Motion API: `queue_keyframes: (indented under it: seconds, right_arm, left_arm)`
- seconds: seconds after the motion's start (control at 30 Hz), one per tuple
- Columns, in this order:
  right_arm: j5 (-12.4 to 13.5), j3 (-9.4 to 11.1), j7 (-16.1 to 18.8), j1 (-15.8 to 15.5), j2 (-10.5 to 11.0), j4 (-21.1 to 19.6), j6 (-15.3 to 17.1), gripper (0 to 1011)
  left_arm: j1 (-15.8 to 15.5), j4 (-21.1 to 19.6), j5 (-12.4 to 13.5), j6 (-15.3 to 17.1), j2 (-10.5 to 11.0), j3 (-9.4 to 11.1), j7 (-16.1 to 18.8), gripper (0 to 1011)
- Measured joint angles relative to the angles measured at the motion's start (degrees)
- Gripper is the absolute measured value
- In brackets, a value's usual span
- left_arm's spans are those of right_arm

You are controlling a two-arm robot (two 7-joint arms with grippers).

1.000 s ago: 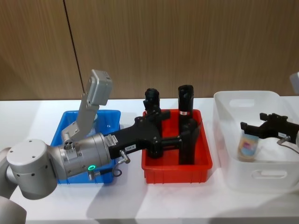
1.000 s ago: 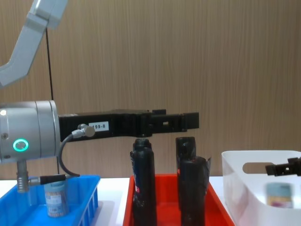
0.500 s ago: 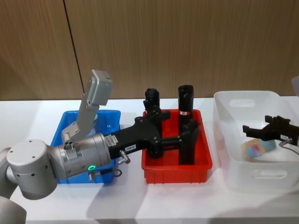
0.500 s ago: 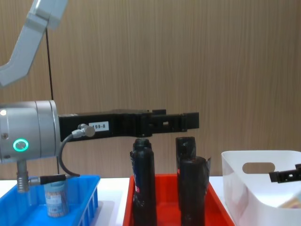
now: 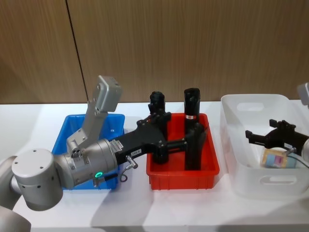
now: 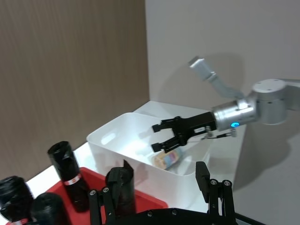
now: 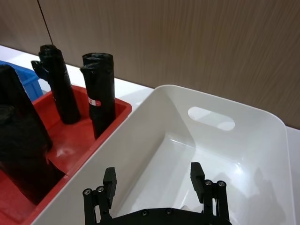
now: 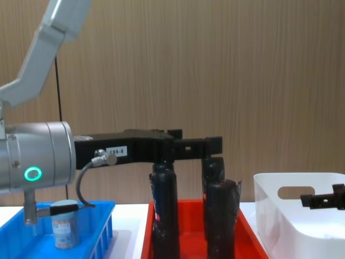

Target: Pick the cotton swabs from the blue box and place them into the white box.

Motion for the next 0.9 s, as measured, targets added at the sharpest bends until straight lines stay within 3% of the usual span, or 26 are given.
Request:
queue_keyframes:
  seconds: [0.9]
  right_arm:
    - [-0.27, 1.82, -13.08, -15.94, -2.07, -20.72, -8.53, 1002]
  left_arm:
    - [2.44, -2.01, 8.53, -5.98, -0.40, 3.34, 20.67, 1003]
